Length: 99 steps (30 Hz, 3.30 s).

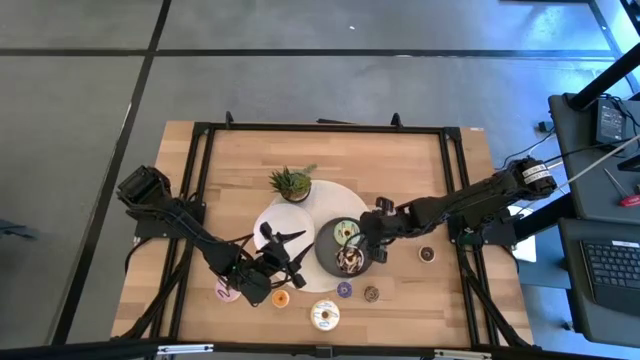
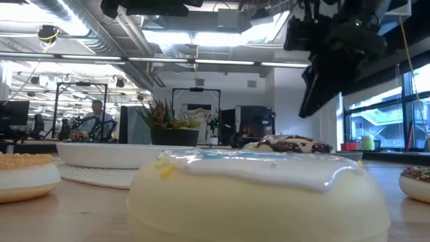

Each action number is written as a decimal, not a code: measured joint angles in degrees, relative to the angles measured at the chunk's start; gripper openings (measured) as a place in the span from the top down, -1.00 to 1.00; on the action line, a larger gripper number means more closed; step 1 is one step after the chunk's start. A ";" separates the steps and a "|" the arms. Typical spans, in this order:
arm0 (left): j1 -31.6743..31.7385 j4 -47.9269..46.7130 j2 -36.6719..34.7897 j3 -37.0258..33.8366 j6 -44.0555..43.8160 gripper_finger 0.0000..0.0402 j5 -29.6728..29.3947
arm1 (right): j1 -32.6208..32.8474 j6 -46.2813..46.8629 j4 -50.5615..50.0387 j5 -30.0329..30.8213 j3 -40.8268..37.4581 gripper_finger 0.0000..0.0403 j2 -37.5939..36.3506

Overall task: Pick & Place donuts
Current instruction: Put the large black donut on the gray plate, then put the small orange donut on the white plate

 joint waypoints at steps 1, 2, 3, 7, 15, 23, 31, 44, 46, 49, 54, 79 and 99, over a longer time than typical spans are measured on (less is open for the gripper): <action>0.00 -0.10 0.00 0.00 0.00 0.16 0.00 | 0.23 -0.52 -0.38 1.47 0.00 0.07 0.00; 0.00 -0.22 0.00 -0.02 0.01 0.16 0.00 | 0.51 -0.59 -1.33 3.13 0.00 0.07 0.00; 0.00 -0.38 0.00 -0.01 0.02 0.16 0.00 | 0.97 -0.56 -2.34 4.82 0.00 0.07 0.00; 0.00 -2.06 0.00 0.00 0.01 0.15 0.02 | 3.17 -1.10 -1.81 7.87 -0.10 0.07 0.00; 0.39 -2.78 0.00 0.00 0.00 0.15 -0.05 | 5.32 -4.55 22.92 6.77 -7.12 0.06 0.19; 0.39 -2.76 0.00 0.00 0.00 0.16 1.31 | 5.28 -2.12 31.16 5.81 -14.00 0.06 0.28; 0.62 -2.76 0.00 0.00 0.00 0.16 1.31 | 5.57 -1.79 41.02 5.80 -20.17 0.06 0.28; 1.38 -2.74 0.00 0.00 0.00 0.15 4.51 | 6.00 -1.82 46.55 3.85 -22.32 0.06 1.30; 1.38 -2.73 0.00 0.00 0.00 0.15 5.53 | 6.54 -1.83 48.55 3.79 -22.29 0.06 2.72; 1.38 -2.73 0.00 0.00 0.00 0.16 6.14 | 7.30 -1.94 50.07 3.74 -22.29 0.07 5.15; 1.38 -2.73 0.00 0.00 -0.12 0.15 10.85 | 7.52 -1.71 50.67 5.05 -22.27 0.07 6.27; 0.02 -13.26 0.00 0.00 -12.53 0.15 45.26 | 7.47 -4.87 44.05 5.37 -22.23 0.07 -3.58; -1.40 -31.97 0.69 0.00 -30.16 0.27 57.13 | 7.45 -4.89 43.75 7.75 -22.23 0.07 -3.56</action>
